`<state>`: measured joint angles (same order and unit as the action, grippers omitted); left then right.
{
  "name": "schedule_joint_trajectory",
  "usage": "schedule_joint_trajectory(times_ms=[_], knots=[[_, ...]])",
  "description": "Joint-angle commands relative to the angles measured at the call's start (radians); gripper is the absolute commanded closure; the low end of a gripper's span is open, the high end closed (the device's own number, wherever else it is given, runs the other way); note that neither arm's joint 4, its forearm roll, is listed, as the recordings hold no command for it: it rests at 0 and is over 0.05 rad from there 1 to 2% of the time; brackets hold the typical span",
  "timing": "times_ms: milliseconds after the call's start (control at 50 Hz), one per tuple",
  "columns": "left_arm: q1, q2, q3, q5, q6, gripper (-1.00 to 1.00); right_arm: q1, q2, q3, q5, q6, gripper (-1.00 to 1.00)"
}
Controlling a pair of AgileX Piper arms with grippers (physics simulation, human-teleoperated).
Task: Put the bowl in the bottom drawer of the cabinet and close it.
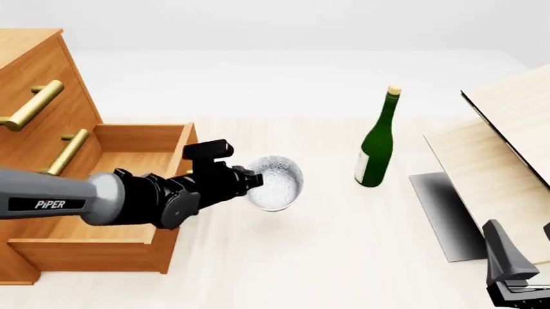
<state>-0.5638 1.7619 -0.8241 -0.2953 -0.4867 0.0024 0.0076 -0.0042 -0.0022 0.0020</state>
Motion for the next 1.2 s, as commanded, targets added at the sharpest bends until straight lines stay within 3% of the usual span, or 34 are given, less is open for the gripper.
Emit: schedule_joint_trajectory(times_ms=[20, 1200], knots=[[0.006, -0.060, 0.013, 0.018, 0.021, 1.00, 0.000, 0.000, 0.000, 0.000, 0.000, -1.00], [0.063, -0.373, 0.079, 0.173, 0.133, 1.00, 0.000, 0.000, 0.000, 0.000, 0.000, -1.00]])
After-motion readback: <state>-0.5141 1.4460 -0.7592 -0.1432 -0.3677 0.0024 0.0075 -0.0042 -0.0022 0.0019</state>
